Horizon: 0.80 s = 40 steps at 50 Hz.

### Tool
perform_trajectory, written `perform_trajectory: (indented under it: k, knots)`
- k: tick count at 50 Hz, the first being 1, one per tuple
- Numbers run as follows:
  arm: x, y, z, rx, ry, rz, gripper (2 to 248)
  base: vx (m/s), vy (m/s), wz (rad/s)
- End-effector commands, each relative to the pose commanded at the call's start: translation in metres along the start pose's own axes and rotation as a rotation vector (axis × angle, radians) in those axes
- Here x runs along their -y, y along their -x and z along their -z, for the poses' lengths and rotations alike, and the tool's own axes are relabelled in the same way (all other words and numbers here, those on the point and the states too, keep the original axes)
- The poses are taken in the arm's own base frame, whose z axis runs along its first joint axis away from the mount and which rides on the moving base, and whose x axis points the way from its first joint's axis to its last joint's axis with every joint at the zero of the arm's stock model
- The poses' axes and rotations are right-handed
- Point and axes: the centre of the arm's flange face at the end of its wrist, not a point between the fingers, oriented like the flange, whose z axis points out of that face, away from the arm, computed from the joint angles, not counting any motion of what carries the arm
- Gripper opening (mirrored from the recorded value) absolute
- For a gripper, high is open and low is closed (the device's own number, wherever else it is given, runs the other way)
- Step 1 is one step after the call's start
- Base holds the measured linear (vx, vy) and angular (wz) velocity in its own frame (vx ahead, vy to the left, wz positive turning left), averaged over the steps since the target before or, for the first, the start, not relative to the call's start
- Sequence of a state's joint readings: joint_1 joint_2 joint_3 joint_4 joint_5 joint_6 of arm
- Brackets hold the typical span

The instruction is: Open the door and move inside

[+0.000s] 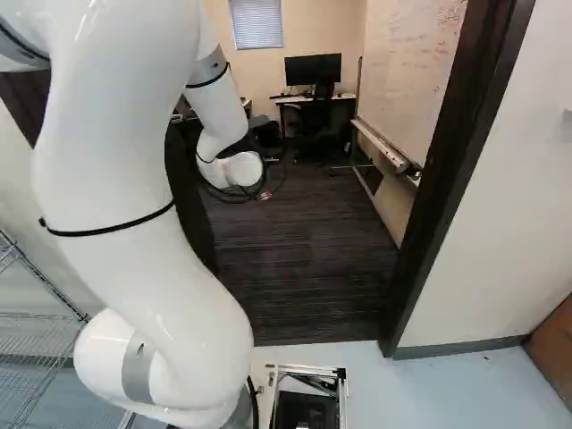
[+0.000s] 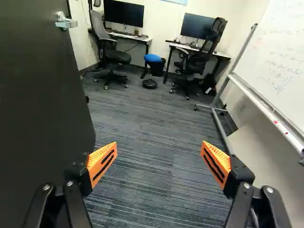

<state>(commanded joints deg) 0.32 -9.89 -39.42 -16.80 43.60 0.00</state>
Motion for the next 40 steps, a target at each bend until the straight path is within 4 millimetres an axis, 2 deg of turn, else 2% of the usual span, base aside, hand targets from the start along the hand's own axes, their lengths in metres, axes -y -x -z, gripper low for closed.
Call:
perform_trajectory:
  k: [19, 40]
  knots:
    - [0.005, 0.011, 0.025, 0.004, 0.022, -0.03, 247, 0.0, 0.0, 0.0]
    - [0.014, 0.032, 0.067, 0.011, 0.063, -0.08, 247, 0.0, 0.0, 0.0]
